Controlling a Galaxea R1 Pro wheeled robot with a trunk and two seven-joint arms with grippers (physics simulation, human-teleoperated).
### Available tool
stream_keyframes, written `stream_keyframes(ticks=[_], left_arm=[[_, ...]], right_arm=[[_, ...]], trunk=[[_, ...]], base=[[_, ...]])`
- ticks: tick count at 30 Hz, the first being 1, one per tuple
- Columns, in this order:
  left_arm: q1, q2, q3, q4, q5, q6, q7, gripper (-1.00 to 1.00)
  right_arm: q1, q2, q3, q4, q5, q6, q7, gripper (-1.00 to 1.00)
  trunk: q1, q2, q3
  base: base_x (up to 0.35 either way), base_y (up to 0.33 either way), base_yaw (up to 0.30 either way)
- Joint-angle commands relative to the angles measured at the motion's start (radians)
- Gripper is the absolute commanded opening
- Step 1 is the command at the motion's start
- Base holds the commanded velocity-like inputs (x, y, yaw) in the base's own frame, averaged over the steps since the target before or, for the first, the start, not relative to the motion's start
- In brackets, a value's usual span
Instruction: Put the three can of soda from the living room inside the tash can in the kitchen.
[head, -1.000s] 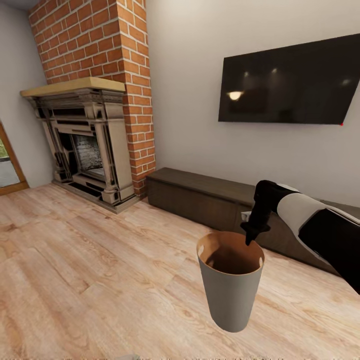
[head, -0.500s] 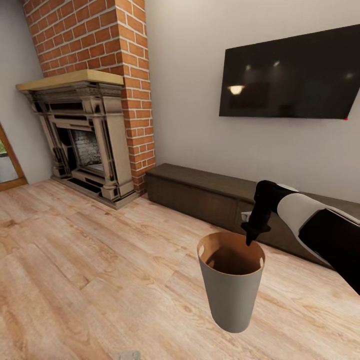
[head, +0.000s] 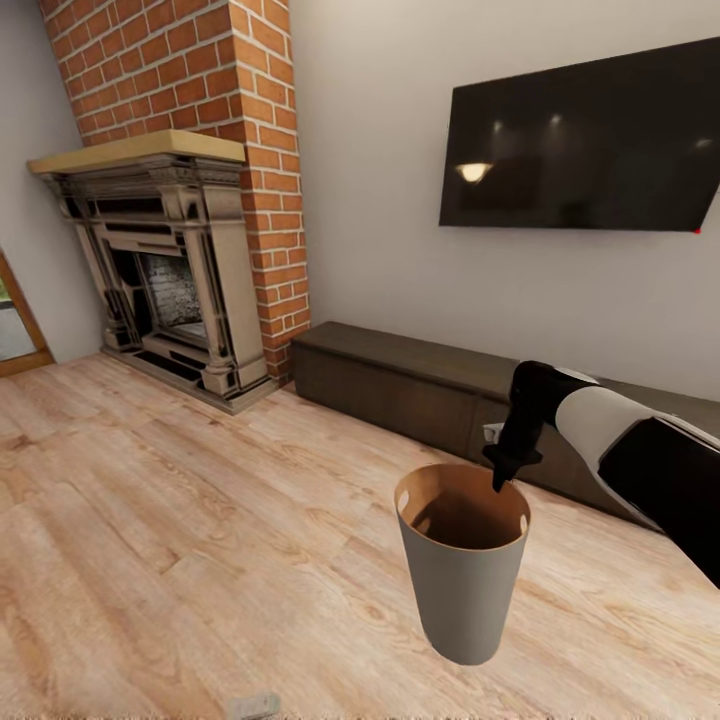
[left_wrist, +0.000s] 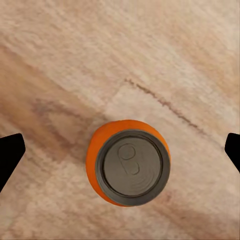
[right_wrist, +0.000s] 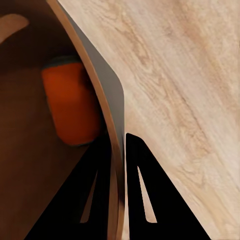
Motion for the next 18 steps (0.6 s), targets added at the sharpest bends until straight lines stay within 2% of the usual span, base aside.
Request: stream_keyframes(ticks=[1,16,18], left_arm=[[0.0,0.0,0.0,0.0,0.0,-0.002,0.0,1.0],[0.0,0.001,-0.001,0.001,0.0,-0.016,-0.005,1.0],[0.0,0.001,-0.001,0.001,-0.001,-0.024,-0.011,1.0]], right_arm=[[0.0,0.0,-0.017,0.0,-0.01,0.009,0.008,-1.0],[0.0,0.003,-0.017,0.0,-0.01,0.009,0.008,-1.0],[0.0,0.001,-0.017,0.0,-0.009,0.009,0.008,-1.0]], trunk=[[0.0,0.0,-0.004],[0.007,-0.004,-0.062],[0.007,-0.004,-0.062]], base=[[0.0,0.0,0.0],[0.0,0.0,0.0],[0.0,0.0,0.0]])
